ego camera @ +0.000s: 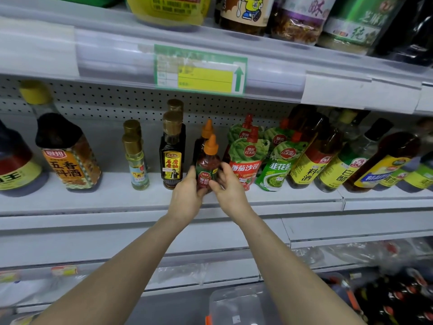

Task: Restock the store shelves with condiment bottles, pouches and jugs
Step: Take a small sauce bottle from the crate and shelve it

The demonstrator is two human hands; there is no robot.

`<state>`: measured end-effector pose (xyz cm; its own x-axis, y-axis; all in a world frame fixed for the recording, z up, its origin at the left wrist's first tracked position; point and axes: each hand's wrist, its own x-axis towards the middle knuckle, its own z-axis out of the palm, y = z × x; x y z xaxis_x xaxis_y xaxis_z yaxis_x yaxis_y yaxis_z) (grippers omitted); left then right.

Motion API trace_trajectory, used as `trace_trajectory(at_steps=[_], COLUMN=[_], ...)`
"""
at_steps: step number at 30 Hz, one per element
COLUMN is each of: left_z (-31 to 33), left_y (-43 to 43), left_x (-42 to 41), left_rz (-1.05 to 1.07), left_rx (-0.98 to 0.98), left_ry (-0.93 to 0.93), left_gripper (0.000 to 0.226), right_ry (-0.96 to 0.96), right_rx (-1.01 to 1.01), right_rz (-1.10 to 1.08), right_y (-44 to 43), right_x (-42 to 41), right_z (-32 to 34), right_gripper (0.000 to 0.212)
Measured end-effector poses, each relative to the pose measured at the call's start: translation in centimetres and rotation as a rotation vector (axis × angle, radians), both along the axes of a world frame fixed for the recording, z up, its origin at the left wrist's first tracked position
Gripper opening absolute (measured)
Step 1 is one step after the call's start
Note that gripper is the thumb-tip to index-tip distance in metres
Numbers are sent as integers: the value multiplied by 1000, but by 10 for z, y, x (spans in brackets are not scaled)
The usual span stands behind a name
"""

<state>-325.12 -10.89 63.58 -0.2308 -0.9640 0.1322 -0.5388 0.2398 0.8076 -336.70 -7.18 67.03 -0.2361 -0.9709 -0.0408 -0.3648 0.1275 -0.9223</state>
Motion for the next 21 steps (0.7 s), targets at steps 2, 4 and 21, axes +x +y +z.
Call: trace_trajectory(at_steps=[2, 4, 21], left_z=[-3, -4, 3], left_y=[-2, -2, 30], left_x=[-1, -3, -3], left_rz=[3, 3, 30], left_rx=[3, 15, 22], left_ry=[-15, -18, -37], left_gripper=[54, 53, 76], right_ry=[12, 28, 118], right_rx=[20, 39, 153], right_rz=[10, 22, 128], right_y=[-2, -4, 22], right_x=[0, 1, -4], right_z=[-1, -2, -3], right_gripper=[46, 46, 68])
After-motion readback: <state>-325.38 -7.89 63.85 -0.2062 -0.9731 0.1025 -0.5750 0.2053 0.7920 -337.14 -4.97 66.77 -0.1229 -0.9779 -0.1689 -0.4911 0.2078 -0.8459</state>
